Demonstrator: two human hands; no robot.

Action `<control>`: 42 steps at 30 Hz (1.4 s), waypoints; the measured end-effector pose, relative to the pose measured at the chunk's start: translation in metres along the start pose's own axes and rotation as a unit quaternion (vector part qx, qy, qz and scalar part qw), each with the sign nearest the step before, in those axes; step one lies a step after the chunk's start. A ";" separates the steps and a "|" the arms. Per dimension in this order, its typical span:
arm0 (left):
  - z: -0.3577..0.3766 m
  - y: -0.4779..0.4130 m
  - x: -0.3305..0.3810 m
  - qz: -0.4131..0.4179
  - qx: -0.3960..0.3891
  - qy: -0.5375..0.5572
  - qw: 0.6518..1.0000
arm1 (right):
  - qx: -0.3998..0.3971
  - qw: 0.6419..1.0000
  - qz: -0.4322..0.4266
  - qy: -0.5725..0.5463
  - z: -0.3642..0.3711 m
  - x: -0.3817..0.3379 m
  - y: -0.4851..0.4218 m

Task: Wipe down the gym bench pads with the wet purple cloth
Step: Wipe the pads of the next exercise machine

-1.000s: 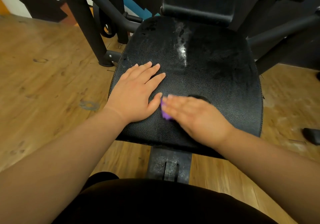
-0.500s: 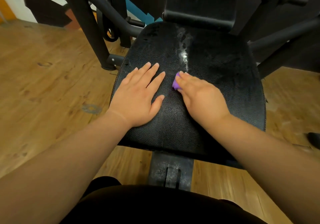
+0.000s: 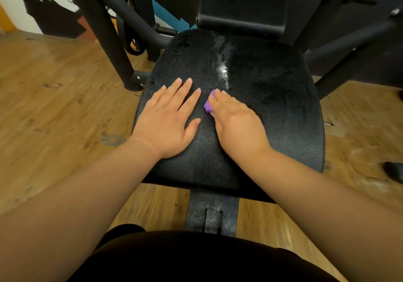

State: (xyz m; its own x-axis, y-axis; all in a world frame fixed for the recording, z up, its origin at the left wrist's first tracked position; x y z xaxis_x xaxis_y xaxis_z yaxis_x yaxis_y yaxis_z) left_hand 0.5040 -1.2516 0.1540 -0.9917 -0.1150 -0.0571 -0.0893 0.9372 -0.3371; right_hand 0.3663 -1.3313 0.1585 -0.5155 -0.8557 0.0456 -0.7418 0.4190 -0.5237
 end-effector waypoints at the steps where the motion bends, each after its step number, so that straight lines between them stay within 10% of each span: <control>1: 0.000 0.000 0.000 0.000 -0.002 -0.001 1.000 | 0.001 1.000 -0.017 0.015 0.000 -0.003 0.009; 42: -0.018 -0.055 -0.012 0.000 -0.096 0.014 0.995 | -0.106 0.990 0.084 -0.036 -0.004 0.033 -0.051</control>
State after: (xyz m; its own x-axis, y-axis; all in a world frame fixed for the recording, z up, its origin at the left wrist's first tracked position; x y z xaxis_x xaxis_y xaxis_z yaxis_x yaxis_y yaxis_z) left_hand 0.5193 -1.2959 0.1903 -0.9937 -0.1081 -0.0293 -0.1025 0.9831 -0.1520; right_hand 0.3858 -1.3797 0.1901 -0.6136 -0.7842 -0.0917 -0.7252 0.6057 -0.3274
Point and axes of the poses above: each hand's wrist, its own y-axis away from the middle knuckle, its own z-axis out of the palm, x = y × z, the point moved 3 cm from there along -y, towards the middle knuckle, and after that the axes turned 7 degrees about -x, right-handed, at the moved point
